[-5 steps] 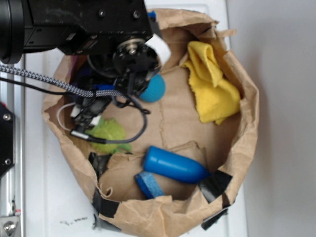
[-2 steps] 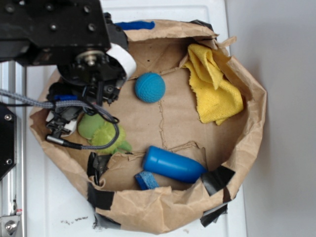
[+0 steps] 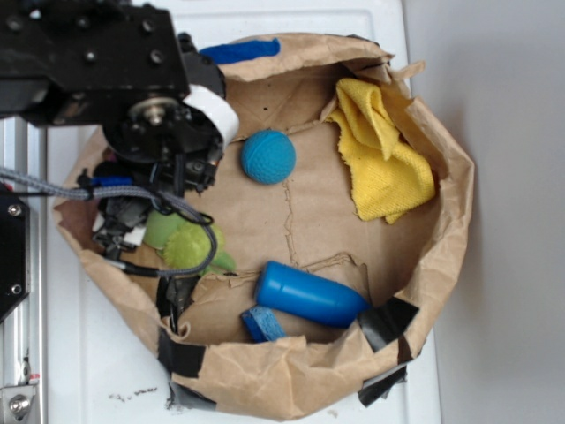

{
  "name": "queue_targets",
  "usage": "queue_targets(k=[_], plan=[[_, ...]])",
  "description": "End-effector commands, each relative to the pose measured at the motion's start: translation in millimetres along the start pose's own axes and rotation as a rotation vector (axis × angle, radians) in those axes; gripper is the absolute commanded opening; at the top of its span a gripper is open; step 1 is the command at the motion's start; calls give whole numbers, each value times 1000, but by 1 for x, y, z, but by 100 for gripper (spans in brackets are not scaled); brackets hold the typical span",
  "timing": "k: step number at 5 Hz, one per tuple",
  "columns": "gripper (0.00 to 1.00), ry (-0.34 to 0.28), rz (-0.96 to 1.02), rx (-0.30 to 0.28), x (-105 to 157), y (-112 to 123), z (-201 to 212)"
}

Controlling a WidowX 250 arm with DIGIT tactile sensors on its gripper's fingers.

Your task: Grab the gray animal.

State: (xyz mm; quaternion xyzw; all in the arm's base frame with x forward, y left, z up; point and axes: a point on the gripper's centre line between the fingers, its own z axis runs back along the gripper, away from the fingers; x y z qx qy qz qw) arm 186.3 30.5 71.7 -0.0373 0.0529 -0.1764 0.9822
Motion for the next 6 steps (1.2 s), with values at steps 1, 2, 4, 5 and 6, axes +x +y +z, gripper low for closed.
queue_targets(k=[1, 2, 4, 5, 6], plan=[[100, -127, 158, -29, 4, -5, 10], [100, -119, 181, 3, 8, -9, 7], [100, -82, 222, 3, 13, -17, 1], [100, -88, 229, -6, 9, -17, 1], [100, -65, 241, -3, 6, -16, -2]])
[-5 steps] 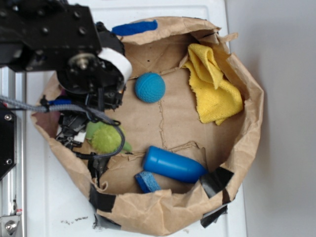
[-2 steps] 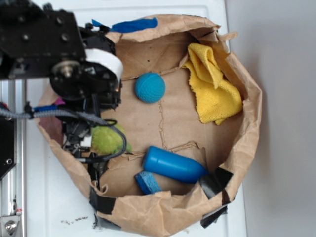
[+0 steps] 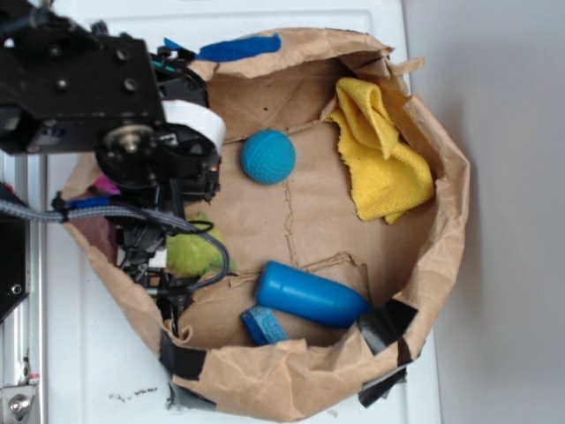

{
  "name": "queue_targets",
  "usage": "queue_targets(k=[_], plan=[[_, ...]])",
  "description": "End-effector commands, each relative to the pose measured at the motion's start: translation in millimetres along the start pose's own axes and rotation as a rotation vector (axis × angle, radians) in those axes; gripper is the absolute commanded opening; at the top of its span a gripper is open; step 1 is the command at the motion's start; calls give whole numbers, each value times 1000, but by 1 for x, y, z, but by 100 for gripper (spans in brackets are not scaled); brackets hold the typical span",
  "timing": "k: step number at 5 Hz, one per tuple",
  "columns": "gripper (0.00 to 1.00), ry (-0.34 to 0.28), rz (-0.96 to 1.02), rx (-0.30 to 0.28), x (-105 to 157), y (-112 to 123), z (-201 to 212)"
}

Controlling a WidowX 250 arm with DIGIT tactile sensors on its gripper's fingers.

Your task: Grab the gray animal.

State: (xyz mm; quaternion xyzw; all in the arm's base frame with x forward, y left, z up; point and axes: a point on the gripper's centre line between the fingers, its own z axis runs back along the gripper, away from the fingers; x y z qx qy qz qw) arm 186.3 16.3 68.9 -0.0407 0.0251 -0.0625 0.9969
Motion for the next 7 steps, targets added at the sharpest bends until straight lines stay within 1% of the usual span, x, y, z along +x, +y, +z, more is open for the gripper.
queue_targets(k=[1, 2, 3, 4, 7], plan=[[100, 19, 22, 17, -5, 7, -3], [100, 25, 34, 31, -8, 11, -8], [100, 22, 24, 26, -5, 6, -8], [100, -5, -58, 20, -1, 1, -4], [100, -5, -58, 20, -1, 1, -4]])
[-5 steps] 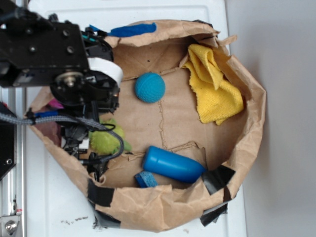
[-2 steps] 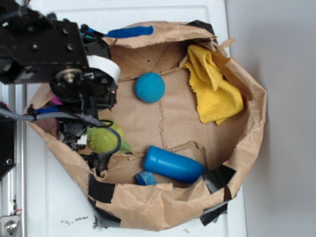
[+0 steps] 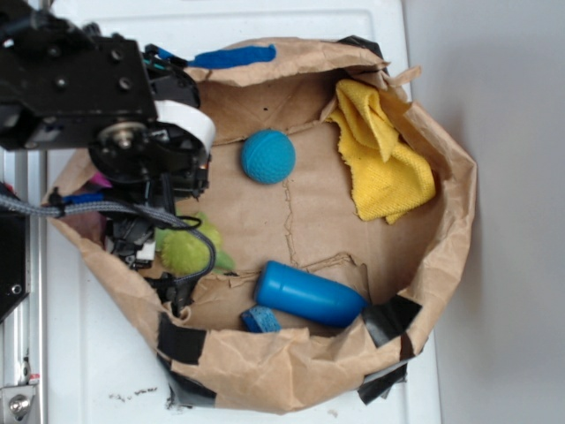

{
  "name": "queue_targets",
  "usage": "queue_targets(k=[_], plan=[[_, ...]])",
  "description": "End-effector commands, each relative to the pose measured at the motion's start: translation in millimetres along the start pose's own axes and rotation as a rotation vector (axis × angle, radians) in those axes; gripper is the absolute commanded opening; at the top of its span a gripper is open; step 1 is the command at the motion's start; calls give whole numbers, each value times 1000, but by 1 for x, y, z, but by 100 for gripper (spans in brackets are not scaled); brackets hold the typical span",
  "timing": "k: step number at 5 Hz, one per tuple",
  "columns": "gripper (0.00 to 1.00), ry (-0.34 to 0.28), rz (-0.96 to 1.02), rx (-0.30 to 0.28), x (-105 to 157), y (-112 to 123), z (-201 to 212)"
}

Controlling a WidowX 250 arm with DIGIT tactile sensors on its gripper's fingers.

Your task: Grab the gray animal.

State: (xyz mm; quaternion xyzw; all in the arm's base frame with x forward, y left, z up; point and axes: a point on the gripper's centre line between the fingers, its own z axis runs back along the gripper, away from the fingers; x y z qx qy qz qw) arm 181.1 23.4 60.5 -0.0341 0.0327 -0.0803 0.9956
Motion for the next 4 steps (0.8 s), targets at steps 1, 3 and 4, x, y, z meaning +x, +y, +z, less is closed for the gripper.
queue_targets(k=[1, 3, 4], plan=[[100, 23, -33, 92, 6, -7, -24], [0, 14, -28, 89, 9, -11, -20], [0, -17, -46, 77, 10, -12, -14]])
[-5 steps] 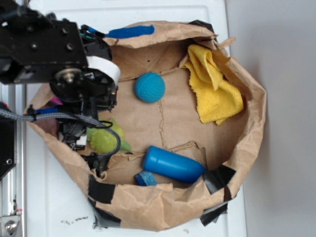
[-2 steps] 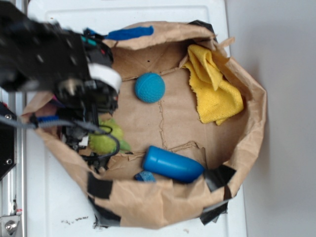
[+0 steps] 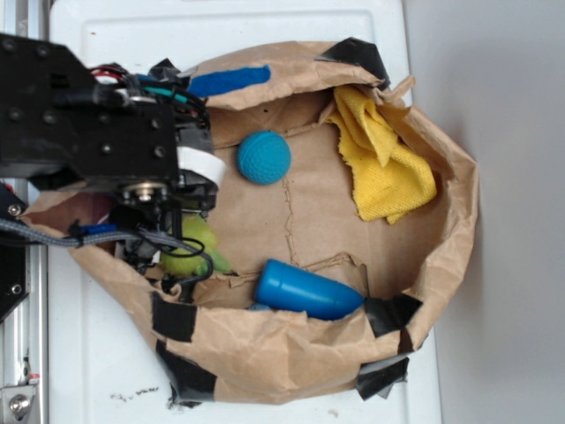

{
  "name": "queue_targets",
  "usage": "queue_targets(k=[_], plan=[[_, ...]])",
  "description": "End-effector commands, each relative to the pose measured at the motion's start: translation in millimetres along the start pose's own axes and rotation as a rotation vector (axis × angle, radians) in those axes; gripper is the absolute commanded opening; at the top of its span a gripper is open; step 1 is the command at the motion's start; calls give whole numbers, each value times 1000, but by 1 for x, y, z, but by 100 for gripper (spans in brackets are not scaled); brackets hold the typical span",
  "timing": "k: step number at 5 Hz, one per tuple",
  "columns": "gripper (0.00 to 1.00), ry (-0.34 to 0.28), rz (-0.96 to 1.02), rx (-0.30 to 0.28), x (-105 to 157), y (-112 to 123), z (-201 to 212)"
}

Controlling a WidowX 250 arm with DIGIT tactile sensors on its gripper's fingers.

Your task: Grab the gray animal.

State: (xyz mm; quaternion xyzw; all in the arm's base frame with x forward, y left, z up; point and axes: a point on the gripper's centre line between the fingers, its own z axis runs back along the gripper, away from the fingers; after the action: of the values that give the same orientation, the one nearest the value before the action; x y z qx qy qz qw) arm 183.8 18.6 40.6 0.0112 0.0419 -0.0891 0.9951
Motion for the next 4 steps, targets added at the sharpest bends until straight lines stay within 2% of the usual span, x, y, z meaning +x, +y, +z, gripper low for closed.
queue_targets(k=[1, 4], plan=[[0, -57, -33, -22, 6, -8, 12], [0, -91, -29, -24, 20, -7, 23]])
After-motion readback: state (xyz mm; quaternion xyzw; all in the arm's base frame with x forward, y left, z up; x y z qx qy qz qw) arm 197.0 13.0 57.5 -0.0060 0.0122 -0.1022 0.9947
